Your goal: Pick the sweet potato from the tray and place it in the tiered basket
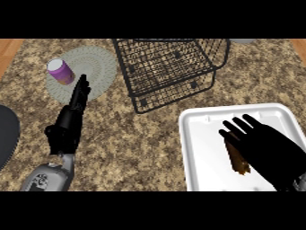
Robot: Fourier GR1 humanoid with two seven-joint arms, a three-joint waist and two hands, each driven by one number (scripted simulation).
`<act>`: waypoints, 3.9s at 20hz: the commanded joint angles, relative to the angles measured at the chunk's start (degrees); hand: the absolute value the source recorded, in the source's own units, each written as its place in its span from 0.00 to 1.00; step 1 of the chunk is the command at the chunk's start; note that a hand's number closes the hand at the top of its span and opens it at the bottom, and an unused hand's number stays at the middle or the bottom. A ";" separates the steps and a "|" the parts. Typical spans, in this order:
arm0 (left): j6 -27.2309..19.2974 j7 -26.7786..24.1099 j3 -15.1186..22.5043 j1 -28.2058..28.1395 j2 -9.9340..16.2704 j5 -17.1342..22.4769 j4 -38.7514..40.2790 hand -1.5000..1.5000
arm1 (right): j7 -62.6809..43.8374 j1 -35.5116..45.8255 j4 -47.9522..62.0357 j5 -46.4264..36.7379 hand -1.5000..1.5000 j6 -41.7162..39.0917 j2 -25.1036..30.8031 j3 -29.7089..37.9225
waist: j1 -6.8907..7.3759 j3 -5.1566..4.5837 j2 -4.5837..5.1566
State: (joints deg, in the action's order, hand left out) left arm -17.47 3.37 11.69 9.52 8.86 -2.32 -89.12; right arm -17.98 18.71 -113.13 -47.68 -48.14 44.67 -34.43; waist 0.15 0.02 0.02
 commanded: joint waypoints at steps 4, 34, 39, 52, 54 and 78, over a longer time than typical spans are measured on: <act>1.26 1.71 -0.78 -2.33 0.22 -1.30 -4.10 0.50 | 8.29 -3.54 1.49 -1.68 0.00 0.16 2.71 6.54 | -0.16 -0.02 -0.11; 3.25 -1.21 -3.19 -2.38 -6.50 -6.98 0.19 0.50 | 20.21 -5.28 21.79 -24.68 0.00 6.57 -15.72 5.14 | 0.00 -0.01 -0.01; 5.25 0.53 -3.78 -4.36 -6.05 -6.22 -3.97 0.50 | 22.70 -7.44 22.59 -26.46 0.00 7.44 -15.79 8.54 | -0.04 -0.02 -0.06; 5.91 3.25 -4.61 -2.37 -6.76 -7.86 -5.48 0.50 | 25.43 -9.80 30.02 -31.38 0.00 14.52 -22.17 9.69 | 0.06 0.00 -0.04; 7.96 0.70 -7.04 -2.35 -5.78 -5.72 -2.39 0.50 | 25.97 -12.02 25.93 -31.76 0.00 15.06 -20.92 11.11 | -0.15 -0.02 -0.06; 8.83 -1.56 -7.40 -0.54 -6.12 -5.92 0.48 0.50 | -25.33 3.45 31.44 -24.59 1.00 23.81 -44.56 -7.29 | 2.09 0.00 0.12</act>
State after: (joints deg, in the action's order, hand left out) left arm -9.28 2.74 4.96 9.56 2.07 -8.78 -88.71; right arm -30.83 18.56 -80.47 -77.74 -25.91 1.70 -37.31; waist 2.11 -0.07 0.12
